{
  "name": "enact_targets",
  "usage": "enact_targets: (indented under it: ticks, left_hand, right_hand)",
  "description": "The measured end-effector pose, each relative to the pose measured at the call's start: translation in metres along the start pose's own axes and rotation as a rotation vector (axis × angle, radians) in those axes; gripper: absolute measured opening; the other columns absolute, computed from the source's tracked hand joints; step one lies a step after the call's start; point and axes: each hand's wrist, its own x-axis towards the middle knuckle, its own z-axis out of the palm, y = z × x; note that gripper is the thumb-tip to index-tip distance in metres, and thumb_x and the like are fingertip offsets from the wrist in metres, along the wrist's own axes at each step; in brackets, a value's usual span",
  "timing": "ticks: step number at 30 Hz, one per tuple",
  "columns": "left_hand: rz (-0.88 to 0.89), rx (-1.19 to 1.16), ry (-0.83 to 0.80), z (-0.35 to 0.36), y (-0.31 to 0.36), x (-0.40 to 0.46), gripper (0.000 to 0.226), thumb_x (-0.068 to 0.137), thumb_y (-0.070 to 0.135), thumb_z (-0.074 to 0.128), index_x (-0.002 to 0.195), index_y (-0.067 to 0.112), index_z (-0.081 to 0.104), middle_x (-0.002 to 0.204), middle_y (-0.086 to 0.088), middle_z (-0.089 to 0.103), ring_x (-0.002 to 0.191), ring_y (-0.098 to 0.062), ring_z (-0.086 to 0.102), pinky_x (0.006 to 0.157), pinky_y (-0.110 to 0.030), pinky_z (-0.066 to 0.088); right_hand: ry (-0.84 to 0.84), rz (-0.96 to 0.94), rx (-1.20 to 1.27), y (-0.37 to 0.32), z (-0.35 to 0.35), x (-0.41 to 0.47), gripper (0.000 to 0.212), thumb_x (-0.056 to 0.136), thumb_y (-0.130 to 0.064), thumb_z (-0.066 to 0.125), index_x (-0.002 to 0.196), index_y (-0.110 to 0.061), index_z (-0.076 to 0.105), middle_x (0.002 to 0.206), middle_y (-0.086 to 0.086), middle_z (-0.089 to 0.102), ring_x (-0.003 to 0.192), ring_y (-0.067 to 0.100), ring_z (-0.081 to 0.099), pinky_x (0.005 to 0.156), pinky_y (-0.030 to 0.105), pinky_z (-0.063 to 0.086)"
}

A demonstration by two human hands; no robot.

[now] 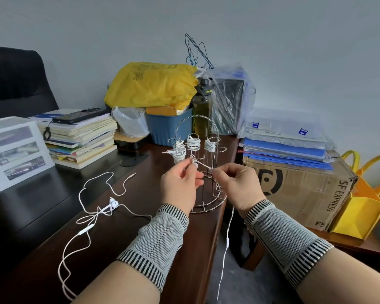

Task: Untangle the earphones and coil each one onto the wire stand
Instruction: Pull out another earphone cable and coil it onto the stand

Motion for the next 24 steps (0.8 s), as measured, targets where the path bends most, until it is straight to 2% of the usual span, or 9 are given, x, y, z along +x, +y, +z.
enact_targets:
  ticks: [5,8,10,14,16,18,20,22,24]
  left_hand:
    - [-0.003,0.048,-0.033,0.000,-0.004,0.002,0.029,0.097,0.012,0.055,0.126,0.014,0.061,0.071,0.004,0.071,0.061,-0.005,0.069,0.057,-0.027,0.054]
    - [-0.011,0.035,-0.054,0.001,-0.003,0.002,0.030,0.097,0.009,0.054,0.125,0.018,0.059,0.067,0.004,0.070,0.054,-0.004,0.065,0.055,-0.028,0.051]
    - [-0.013,0.068,-0.063,0.001,-0.006,0.003,0.026,0.097,0.009,0.055,0.118,0.024,0.058,0.067,0.001,0.070,0.051,-0.004,0.062,0.056,-0.029,0.051]
    - [0.012,0.210,-0.090,-0.001,-0.014,0.001,0.021,0.096,0.016,0.058,0.114,0.016,0.069,0.076,-0.005,0.074,0.054,-0.008,0.060,0.065,-0.036,0.056]
    - [0.030,0.258,-0.121,-0.001,-0.017,-0.003,0.016,0.096,0.017,0.057,0.102,0.022,0.071,0.074,-0.009,0.073,0.054,-0.009,0.058,0.067,-0.040,0.057]
    - [0.016,0.252,-0.160,-0.002,-0.017,-0.005,0.020,0.097,0.016,0.055,0.092,0.028,0.070,0.065,-0.006,0.070,0.057,-0.011,0.058,0.071,-0.043,0.058]
    - [-0.025,0.213,-0.211,-0.004,-0.017,-0.007,0.022,0.098,0.013,0.053,0.096,0.026,0.070,0.060,0.004,0.066,0.058,-0.008,0.059,0.073,-0.039,0.059]
    - [-0.070,0.188,-0.259,-0.005,-0.016,-0.008,0.021,0.099,0.011,0.051,0.108,0.017,0.069,0.072,0.005,0.069,0.063,-0.005,0.064,0.067,-0.028,0.060]
    - [-0.083,0.201,-0.305,-0.006,-0.014,-0.010,0.020,0.100,0.011,0.049,0.107,0.017,0.067,0.079,0.004,0.071,0.069,-0.005,0.069,0.061,-0.020,0.056]
  right_hand:
    - [-0.011,-0.027,-0.027,-0.006,0.001,0.002,0.026,0.085,-0.016,0.069,0.059,-0.017,0.064,0.050,-0.007,0.054,0.046,0.006,0.044,0.050,0.020,0.040]
    - [-0.022,-0.027,-0.013,-0.008,0.003,0.001,0.028,0.085,-0.014,0.068,0.058,-0.018,0.064,0.047,-0.012,0.054,0.045,0.002,0.044,0.050,0.017,0.041]
    - [-0.030,-0.034,-0.002,-0.009,0.004,0.000,0.026,0.085,-0.013,0.068,0.060,-0.020,0.066,0.052,-0.011,0.058,0.050,0.004,0.047,0.053,0.018,0.043]
    - [-0.022,-0.010,0.012,-0.008,0.004,0.001,0.022,0.086,-0.014,0.068,0.064,-0.015,0.068,0.053,-0.008,0.058,0.048,0.004,0.047,0.051,0.020,0.043]
    - [-0.021,0.008,0.013,-0.007,0.003,0.002,0.022,0.086,-0.013,0.068,0.064,-0.013,0.067,0.052,-0.006,0.059,0.047,0.007,0.049,0.050,0.023,0.044]
    - [-0.029,0.016,0.010,-0.007,0.002,0.003,0.020,0.086,-0.011,0.067,0.065,-0.012,0.068,0.055,-0.002,0.061,0.051,0.012,0.052,0.054,0.028,0.047]
    - [-0.039,0.022,0.005,-0.007,0.001,0.002,0.019,0.086,-0.011,0.067,0.067,-0.010,0.069,0.058,0.001,0.063,0.053,0.013,0.054,0.056,0.028,0.049]
    - [-0.044,0.025,0.017,-0.005,0.000,0.001,0.020,0.086,-0.010,0.067,0.066,-0.012,0.070,0.058,-0.003,0.065,0.053,0.009,0.057,0.056,0.026,0.050]
    - [-0.051,0.026,0.015,-0.005,-0.002,0.000,0.023,0.086,-0.010,0.067,0.064,-0.017,0.070,0.057,-0.007,0.066,0.054,0.006,0.058,0.057,0.025,0.051]
